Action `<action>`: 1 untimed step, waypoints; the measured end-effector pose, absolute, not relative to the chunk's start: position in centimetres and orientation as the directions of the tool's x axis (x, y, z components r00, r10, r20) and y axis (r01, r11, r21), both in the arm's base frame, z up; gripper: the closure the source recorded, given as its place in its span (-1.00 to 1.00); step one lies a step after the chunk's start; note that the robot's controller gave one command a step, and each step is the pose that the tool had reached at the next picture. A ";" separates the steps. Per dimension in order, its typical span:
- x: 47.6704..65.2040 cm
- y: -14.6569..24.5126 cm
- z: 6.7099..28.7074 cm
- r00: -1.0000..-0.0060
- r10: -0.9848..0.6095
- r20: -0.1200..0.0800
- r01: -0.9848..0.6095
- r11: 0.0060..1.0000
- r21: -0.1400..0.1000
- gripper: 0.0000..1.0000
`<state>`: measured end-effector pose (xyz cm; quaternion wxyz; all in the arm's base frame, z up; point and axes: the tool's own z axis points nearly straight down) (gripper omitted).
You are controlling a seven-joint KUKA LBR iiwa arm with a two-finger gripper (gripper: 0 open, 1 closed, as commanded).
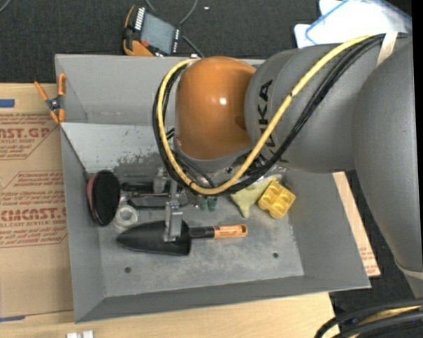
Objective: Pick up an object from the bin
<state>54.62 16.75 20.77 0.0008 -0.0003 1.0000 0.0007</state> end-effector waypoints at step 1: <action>54.6 16.7 20.8 -1.000 0.000 -0.002 0.000 1.000 0.002 -1.00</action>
Offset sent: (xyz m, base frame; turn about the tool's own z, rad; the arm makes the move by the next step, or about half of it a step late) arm 0.0123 -0.0143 -0.0846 0.1831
